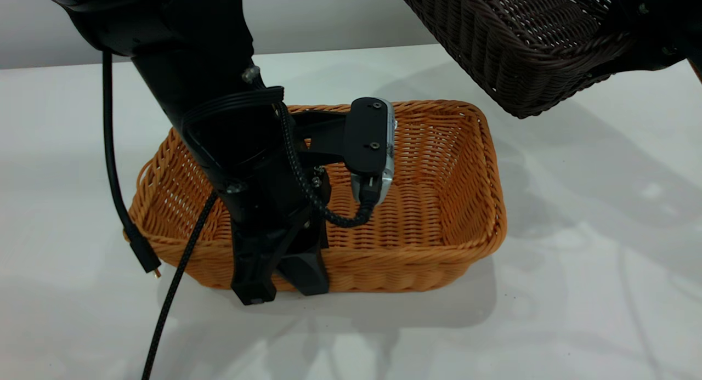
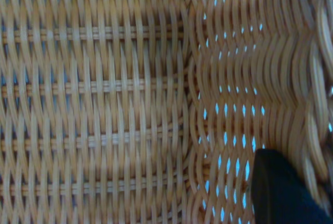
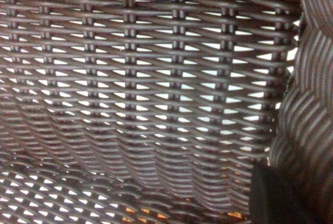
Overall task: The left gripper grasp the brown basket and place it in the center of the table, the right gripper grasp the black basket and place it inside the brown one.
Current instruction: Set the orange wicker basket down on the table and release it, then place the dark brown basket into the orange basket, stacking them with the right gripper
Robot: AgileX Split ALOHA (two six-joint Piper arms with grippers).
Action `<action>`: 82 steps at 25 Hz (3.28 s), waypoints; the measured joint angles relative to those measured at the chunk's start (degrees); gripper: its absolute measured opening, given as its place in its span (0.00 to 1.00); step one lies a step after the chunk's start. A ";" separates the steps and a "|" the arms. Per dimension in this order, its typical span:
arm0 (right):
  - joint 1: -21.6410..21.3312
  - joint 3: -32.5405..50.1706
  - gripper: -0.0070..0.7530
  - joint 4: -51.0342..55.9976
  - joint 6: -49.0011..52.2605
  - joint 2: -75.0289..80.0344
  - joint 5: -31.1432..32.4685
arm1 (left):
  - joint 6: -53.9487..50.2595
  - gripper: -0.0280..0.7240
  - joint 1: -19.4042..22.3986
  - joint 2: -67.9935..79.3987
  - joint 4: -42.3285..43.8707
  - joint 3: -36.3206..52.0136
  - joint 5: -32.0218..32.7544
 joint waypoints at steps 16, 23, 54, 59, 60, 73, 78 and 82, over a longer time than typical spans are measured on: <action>0.00 0.00 0.17 0.00 -2.14 0.00 0.24 | -5.69 0.92 0.05 -3.27 -0.01 -0.11 1.11; 0.00 -0.72 0.17 0.00 -2.20 0.00 1.37 | -5.59 0.92 0.00 -12.08 0.04 -0.11 2.17; 7.83 -26.70 0.17 -27.32 -15.63 9.16 45.11 | -24.94 0.92 -2.84 -43.32 -2.07 -14.48 -7.79; 12.00 -30.79 0.17 -27.17 -14.13 13.94 43.60 | -24.94 0.92 -2.84 -43.32 -2.21 -14.48 -7.77; 12.21 -31.70 0.17 -27.17 -13.79 14.92 43.60 | -24.94 0.92 -2.84 -43.32 -2.21 -14.48 -7.77; 12.15 -33.10 0.17 -37.48 -1.92 16.98 40.63 | -24.94 0.92 -2.84 -43.32 -1.55 -14.48 -5.17; 12.20 -33.10 0.17 -36.69 -1.08 16.87 42.78 | -24.94 0.92 -2.79 -43.32 -1.55 -14.48 -5.17; 13.14 -33.06 0.17 -37.12 2.30 16.87 41.67 | -24.94 0.92 -2.79 -43.32 -1.55 -14.48 -5.23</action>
